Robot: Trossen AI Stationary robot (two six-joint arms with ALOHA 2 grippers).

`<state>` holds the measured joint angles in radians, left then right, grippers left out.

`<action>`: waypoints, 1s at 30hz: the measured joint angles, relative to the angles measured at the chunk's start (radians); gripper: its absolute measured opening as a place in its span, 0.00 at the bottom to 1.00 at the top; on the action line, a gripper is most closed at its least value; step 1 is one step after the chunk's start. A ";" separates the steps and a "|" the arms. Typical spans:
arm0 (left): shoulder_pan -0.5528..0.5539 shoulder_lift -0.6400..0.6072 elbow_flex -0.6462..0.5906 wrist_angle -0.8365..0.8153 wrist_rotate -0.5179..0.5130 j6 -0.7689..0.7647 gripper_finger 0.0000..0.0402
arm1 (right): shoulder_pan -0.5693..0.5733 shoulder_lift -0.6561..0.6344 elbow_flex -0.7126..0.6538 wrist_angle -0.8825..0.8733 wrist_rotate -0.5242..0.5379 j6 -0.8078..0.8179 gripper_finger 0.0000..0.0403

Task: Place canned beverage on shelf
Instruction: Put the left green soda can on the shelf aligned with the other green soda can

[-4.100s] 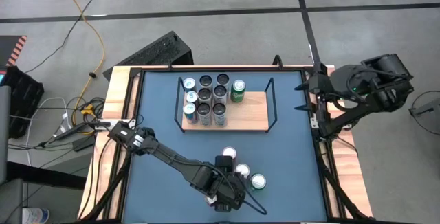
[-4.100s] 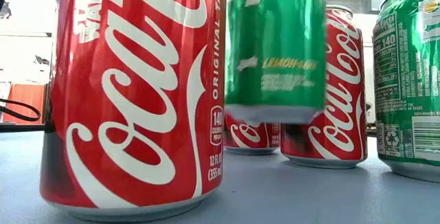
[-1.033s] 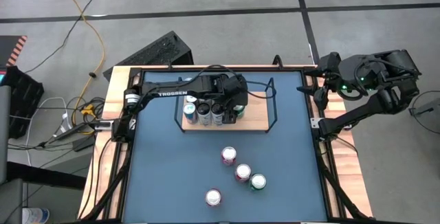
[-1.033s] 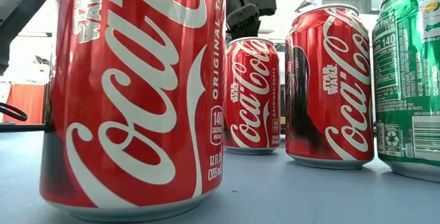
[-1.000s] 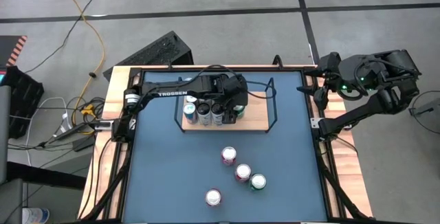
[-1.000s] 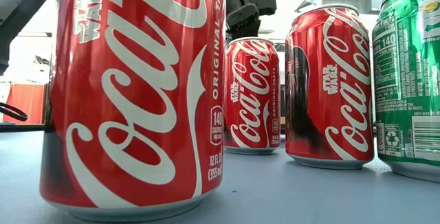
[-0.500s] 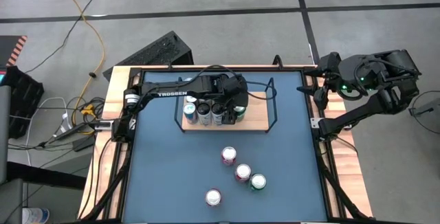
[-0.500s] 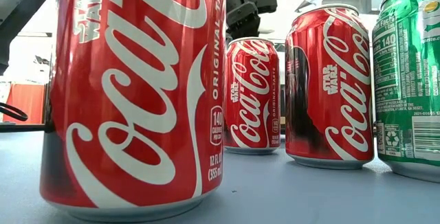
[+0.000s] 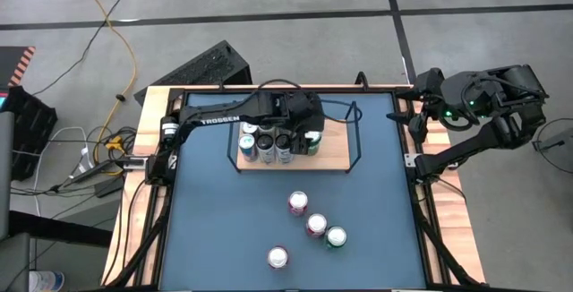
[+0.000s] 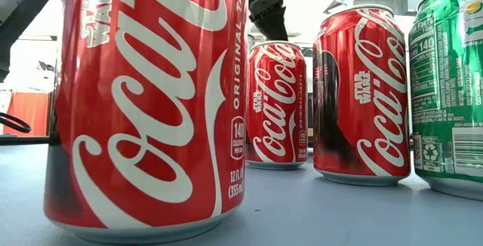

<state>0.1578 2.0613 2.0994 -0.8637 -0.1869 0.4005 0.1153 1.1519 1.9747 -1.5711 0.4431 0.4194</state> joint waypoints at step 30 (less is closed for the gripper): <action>-0.091 0.003 -0.157 0.047 0.067 -0.117 0.00 | 0.000 0.000 0.000 0.000 0.000 -0.009 0.70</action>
<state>0.0672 2.0644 1.9424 -0.8163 -0.1204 0.2836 0.1150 1.1519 1.9747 -1.5711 0.4432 0.4104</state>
